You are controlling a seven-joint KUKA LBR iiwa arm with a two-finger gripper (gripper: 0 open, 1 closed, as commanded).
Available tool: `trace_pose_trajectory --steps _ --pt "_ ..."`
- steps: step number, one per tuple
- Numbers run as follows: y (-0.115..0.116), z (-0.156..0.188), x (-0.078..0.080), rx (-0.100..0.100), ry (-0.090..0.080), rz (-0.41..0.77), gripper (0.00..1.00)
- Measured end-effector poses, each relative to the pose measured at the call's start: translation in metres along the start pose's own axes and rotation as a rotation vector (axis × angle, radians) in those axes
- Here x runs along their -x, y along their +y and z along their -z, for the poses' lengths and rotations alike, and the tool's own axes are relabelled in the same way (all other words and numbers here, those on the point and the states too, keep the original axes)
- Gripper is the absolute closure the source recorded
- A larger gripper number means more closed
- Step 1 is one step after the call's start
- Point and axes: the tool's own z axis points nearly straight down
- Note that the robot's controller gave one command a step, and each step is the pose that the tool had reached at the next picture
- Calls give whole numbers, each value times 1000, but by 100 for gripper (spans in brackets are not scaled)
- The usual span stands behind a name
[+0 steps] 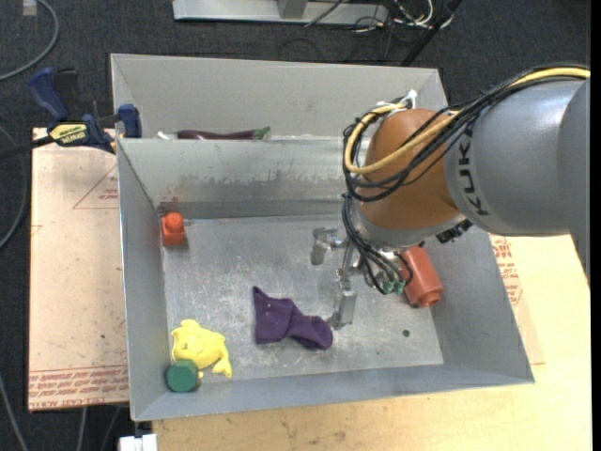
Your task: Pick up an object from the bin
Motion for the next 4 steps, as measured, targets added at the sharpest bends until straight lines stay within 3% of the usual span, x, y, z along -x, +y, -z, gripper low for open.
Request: trace_pose_trajectory --steps 1,2,3,4 --pt "25 -35 41 2 -13 71 0" --pt "34 -53 13 1 -6 10 0" --pt "49 -68 -4 1 -15 369 100" --pt "49 -67 -4 1 -15 368 100"
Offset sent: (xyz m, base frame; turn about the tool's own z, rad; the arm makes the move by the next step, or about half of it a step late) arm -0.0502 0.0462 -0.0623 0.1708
